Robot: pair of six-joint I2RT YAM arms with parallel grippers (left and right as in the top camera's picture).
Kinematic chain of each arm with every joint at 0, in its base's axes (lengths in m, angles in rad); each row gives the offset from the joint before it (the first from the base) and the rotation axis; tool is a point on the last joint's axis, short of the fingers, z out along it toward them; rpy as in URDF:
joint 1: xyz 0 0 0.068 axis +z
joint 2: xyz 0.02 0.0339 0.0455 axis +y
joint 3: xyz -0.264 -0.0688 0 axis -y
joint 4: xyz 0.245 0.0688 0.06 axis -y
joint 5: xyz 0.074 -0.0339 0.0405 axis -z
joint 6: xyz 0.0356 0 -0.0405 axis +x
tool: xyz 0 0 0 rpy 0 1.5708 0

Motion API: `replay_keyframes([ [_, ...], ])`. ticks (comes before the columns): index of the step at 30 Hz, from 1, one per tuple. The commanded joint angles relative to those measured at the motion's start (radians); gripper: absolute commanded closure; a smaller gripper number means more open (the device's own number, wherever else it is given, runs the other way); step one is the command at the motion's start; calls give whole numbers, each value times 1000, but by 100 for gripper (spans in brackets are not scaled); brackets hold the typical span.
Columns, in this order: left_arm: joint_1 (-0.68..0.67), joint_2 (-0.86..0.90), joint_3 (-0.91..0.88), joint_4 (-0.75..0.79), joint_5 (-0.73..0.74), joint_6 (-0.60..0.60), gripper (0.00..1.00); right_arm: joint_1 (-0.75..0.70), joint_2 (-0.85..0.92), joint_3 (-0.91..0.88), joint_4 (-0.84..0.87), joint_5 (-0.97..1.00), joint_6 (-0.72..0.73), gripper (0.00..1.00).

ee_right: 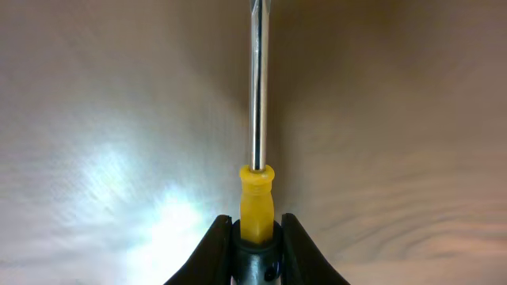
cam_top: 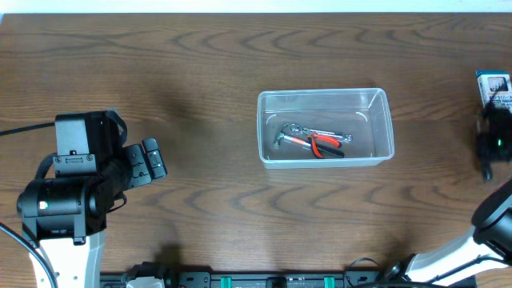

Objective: Pack container
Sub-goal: 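Close the right gripper on the screwdriver handle and lift, then carry the screwdriver left into the clear container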

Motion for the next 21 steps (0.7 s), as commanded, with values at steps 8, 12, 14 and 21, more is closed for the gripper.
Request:
replay_keyframes([
  [8,3,1,14,17,-4,-2,2,375,-79,240,-49,-61,61,87],
  [12,3,1,14,17,-4,-2,2,532,-79,277,-41,-56,47,87],
  [14,3,1,14,17,-4,-2,2,602,-79,281,-40,-37,24,86],
  [21,3,1,14,10,-4,-2,2,813,-79,281,-76,74,-3,90],
])
